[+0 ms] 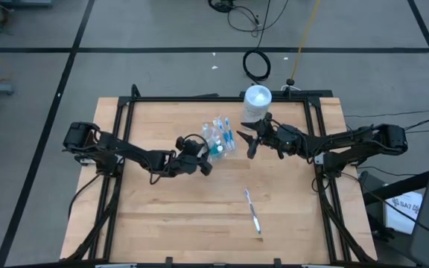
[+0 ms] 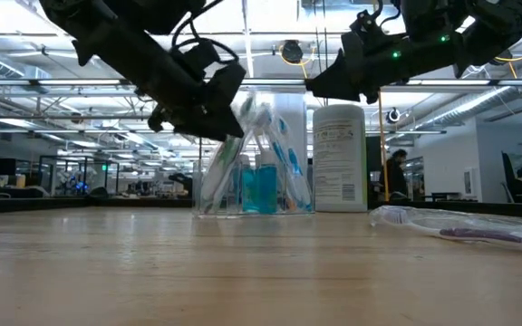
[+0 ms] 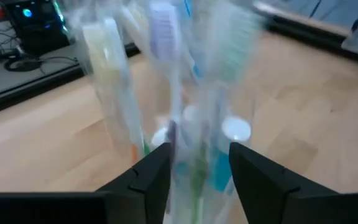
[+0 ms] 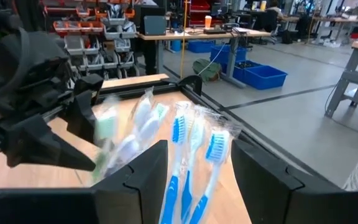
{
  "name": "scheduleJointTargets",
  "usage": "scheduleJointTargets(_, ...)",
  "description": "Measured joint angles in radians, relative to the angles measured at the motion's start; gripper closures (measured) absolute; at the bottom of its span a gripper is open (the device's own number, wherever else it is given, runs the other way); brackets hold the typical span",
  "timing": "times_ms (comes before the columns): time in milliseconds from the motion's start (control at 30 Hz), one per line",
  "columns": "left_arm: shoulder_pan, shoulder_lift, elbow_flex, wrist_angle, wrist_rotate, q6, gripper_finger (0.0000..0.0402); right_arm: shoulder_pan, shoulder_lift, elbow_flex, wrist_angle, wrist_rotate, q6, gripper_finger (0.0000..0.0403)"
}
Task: Pick & Place toothbrushing station
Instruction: Put the green toothbrush into the transparent organizer, then put the purple toothbrush into the transparent organizer
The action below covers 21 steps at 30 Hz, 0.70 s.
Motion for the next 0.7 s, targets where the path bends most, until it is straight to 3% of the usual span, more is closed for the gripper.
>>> scheduleJointTargets(467,-0.016,-0.206,0.000,-0.234,0.030,-0.011,0.0217,0.001,0.000,0.000,-0.060,-0.008,0.055,0.0234)
scheduleJointTargets(700,-0.007,-0.322,0.005,-0.314,0.056,0.030,0.0217,0.001,0.000,0.000,-0.067,-0.161,0.128,0.0234)
